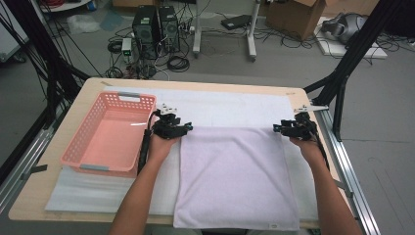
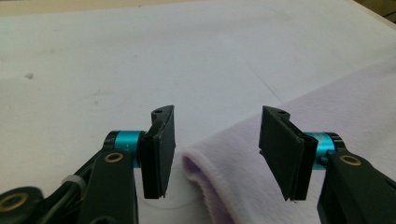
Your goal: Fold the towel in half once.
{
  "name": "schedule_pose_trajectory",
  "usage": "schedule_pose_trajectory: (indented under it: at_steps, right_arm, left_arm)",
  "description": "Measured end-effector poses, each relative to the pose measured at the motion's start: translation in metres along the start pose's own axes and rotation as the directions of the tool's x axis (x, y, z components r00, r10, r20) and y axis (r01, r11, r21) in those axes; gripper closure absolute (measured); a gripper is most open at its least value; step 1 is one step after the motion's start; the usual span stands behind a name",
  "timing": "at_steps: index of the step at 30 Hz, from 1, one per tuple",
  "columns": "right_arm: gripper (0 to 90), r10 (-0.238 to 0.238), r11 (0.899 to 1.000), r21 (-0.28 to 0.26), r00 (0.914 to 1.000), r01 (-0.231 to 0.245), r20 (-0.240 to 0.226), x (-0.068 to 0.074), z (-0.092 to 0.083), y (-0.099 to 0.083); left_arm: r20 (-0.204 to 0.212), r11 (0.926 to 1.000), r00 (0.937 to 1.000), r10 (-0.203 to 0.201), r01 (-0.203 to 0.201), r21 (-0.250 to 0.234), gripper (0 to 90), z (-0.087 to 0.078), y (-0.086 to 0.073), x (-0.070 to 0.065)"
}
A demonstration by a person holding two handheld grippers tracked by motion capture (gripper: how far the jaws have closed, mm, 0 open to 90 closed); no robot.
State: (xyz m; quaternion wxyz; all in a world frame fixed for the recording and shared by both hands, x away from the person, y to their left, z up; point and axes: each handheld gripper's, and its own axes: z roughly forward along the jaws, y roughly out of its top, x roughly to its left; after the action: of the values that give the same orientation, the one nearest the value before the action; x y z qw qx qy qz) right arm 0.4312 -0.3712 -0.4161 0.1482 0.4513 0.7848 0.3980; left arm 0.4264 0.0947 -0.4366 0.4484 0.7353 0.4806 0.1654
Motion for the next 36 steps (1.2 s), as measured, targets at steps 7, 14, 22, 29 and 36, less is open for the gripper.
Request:
schedule_pose_trajectory:
  at_steps: [7, 14, 22, 29, 36]
  right_arm:
    - [52.2, -0.031, 0.993, 0.108, 0.9970, 0.039, -0.071, -0.003, 0.034, -0.001]
    - [85.4, -0.155, 0.971, 0.171, 0.9851, 0.166, -0.076, 0.008, 0.031, 0.003]
    - [86.5, -0.188, 0.978, -0.079, 0.9807, 0.192, 0.054, 0.011, -0.008, 0.027]
    - [85.6, -0.194, 0.964, -0.147, 0.9622, 0.223, 0.191, 0.014, -0.011, 0.037]
    - [54.7, -0.097, 0.983, -0.135, 0.9707, 0.129, 0.220, 0.011, -0.004, 0.033]
  left_arm:
    - [0.023, 0.9943, 0.9986, 0.047, -0.049, 0.095, 43.7, 0.021, -0.001, -0.001]
    - [0.039, 0.9851, 0.9940, 0.102, -0.107, 0.135, 84.8, 0.014, 0.001, -0.004]
    - [-0.026, 0.9891, 0.9977, 0.062, -0.065, -0.133, 85.6, -0.011, 0.027, -0.007]
    - [-0.061, 0.9737, 0.9963, 0.060, -0.072, -0.216, 83.6, -0.004, 0.045, -0.011]
    - [-0.060, 0.9880, 0.9976, 0.035, -0.043, -0.148, 46.5, 0.005, 0.037, -0.014]
